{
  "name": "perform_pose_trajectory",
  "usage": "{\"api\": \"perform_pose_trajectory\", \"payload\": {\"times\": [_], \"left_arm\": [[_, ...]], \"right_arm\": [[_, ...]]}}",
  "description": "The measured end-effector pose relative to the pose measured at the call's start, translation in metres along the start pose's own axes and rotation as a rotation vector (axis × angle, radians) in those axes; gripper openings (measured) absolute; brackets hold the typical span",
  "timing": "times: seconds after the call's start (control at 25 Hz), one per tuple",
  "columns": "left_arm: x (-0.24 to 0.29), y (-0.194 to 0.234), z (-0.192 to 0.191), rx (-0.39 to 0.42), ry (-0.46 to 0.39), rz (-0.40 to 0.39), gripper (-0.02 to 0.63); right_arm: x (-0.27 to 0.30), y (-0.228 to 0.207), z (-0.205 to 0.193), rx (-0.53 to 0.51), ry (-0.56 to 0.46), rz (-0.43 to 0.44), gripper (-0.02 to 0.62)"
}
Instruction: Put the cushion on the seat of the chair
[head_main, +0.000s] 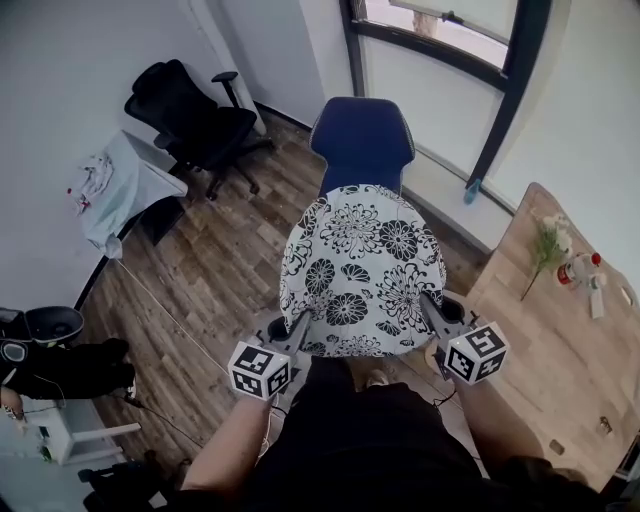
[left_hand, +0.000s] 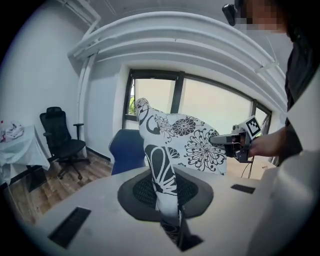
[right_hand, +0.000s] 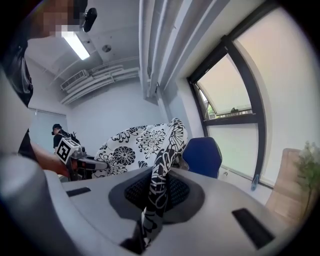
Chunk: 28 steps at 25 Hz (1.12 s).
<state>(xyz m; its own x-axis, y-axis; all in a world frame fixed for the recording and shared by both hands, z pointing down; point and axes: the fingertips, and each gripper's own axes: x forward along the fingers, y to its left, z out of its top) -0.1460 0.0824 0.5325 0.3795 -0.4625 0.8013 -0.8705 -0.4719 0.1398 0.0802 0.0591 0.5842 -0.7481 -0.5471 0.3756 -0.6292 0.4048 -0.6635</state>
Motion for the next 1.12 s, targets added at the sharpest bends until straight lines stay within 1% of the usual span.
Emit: {"api": "perform_pose_trajectory", "payload": {"times": [0.12,0.2,0.24,0.36,0.44,0.56,0.64,0.88,1.0,1.12], "left_arm": [[-0.003,0.008,-0.004,0.019,0.008,-0.012,0.025],[-0.006,0.007,-0.017,0.022,-0.011,-0.014,0.025],[-0.004,0.004,-0.023,0.024,-0.044,-0.014,0.025],[0.013,-0.019,-0.031,0.039,-0.194,0.004,0.025],[0.003,-0.04,-0.047,0.034,-0.223,0.028,0.025],[-0.006,-0.049,-0.057,0.022,-0.229,0.024,0.025],[-0.001,-0.04,-0.053,0.03,-0.245,0.009,0.025],[0.018,0.012,-0.029,0.023,-0.255,-0.02,0.025],[0.014,0.018,-0.025,0.04,-0.272,-0.034,0.025],[0.017,0.023,-0.027,0.061,-0.287,-0.064,0.025]], "right_arm": [[-0.002,0.004,-0.001,0.006,-0.011,-0.01,0.043],[-0.01,0.008,-0.01,-0.009,-0.021,-0.016,0.043],[-0.016,0.007,-0.013,-0.036,-0.033,-0.021,0.043],[-0.045,-0.003,-0.008,-0.159,-0.085,-0.012,0.043],[-0.07,0.007,-0.022,-0.186,-0.087,0.016,0.043],[-0.081,0.013,-0.031,-0.182,-0.08,0.004,0.043],[-0.073,0.013,-0.026,-0.188,-0.086,-0.016,0.043],[-0.023,0.016,0.001,-0.201,-0.084,-0.045,0.043],[-0.019,0.022,0.002,-0.209,-0.092,-0.061,0.043],[-0.016,0.018,-0.004,-0.169,-0.114,-0.084,0.043]]}}
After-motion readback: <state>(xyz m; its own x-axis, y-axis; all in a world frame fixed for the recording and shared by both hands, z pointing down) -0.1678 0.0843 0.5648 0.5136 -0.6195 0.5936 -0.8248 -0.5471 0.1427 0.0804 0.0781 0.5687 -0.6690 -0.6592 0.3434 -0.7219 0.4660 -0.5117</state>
